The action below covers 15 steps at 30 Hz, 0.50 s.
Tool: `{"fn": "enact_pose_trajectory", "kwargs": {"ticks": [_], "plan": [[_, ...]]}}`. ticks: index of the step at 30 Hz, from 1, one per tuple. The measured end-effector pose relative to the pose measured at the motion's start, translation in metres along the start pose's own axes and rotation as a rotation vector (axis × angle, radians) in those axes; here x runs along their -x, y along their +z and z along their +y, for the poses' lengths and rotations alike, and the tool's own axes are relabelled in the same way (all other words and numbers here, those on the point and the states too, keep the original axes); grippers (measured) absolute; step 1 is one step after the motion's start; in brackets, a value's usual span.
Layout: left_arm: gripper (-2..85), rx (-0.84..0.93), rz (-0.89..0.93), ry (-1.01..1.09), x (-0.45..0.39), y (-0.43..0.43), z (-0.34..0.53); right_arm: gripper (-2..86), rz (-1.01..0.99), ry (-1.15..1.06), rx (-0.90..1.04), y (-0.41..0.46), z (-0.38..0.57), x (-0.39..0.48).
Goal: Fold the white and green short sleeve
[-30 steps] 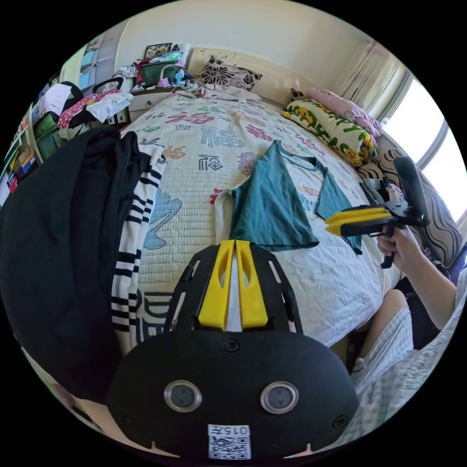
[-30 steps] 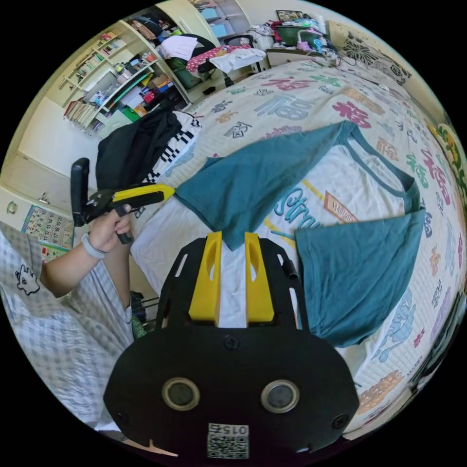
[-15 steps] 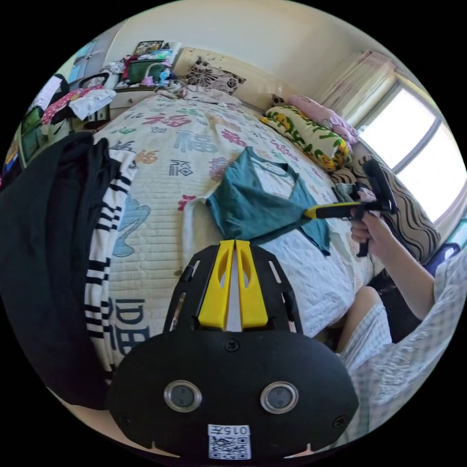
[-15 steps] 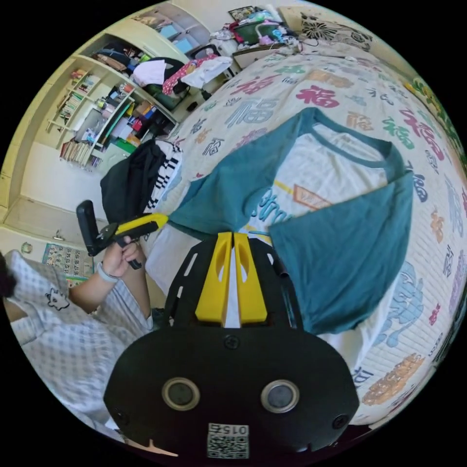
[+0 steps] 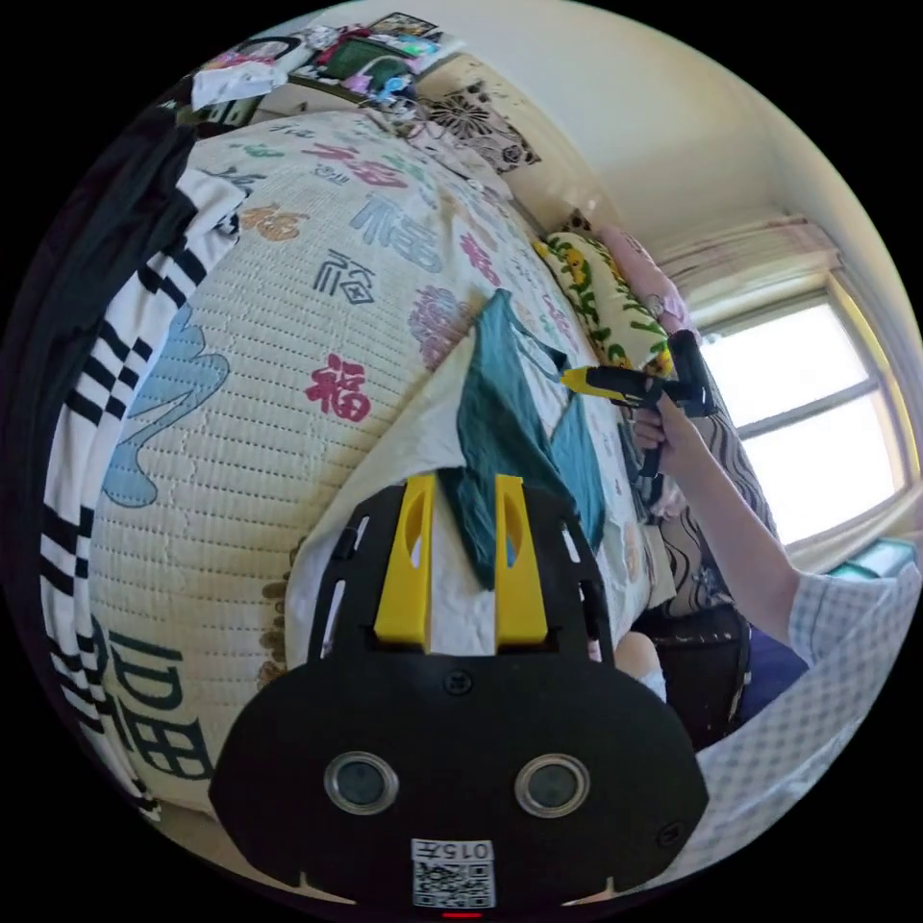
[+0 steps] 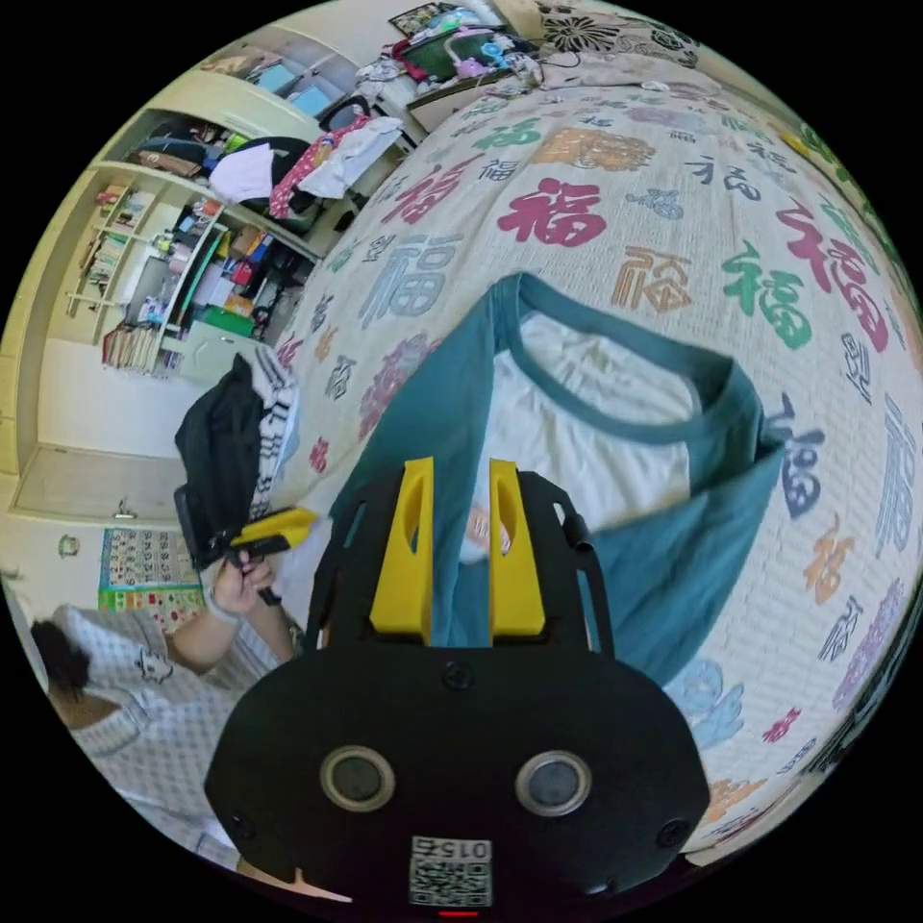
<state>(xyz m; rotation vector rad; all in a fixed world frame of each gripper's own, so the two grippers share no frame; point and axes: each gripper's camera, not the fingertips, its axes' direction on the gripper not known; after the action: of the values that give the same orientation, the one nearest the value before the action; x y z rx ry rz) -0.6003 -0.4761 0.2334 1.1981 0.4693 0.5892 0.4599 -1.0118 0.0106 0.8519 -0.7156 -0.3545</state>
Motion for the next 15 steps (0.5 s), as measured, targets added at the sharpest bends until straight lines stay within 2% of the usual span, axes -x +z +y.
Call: {"fn": "enact_pose_trajectory", "kwargs": {"ticks": [3, 7, 10, 15], "plan": [[9.3, -0.013, 0.061, -0.049, 0.008, 0.008, -0.017, 9.2, -0.007, 0.034, 0.068, 0.033, -0.048, -0.010], [2.6, -0.049, 0.039, -0.092, 0.021, 0.003, -0.034, 5.1, 0.017, 0.114, 0.163, 0.058, -0.086, -0.023], [0.6, -0.136, 0.068, -0.127, 0.037, -0.020, -0.043, 1.0, 0.032, 0.061, 0.207, 0.058, -0.105, -0.019], [-0.1, -0.260, 0.119, -0.204, 0.064, -0.055, -0.057, -0.8, 0.201, -0.080, 0.346, 0.074, -0.135, 0.005]]}}
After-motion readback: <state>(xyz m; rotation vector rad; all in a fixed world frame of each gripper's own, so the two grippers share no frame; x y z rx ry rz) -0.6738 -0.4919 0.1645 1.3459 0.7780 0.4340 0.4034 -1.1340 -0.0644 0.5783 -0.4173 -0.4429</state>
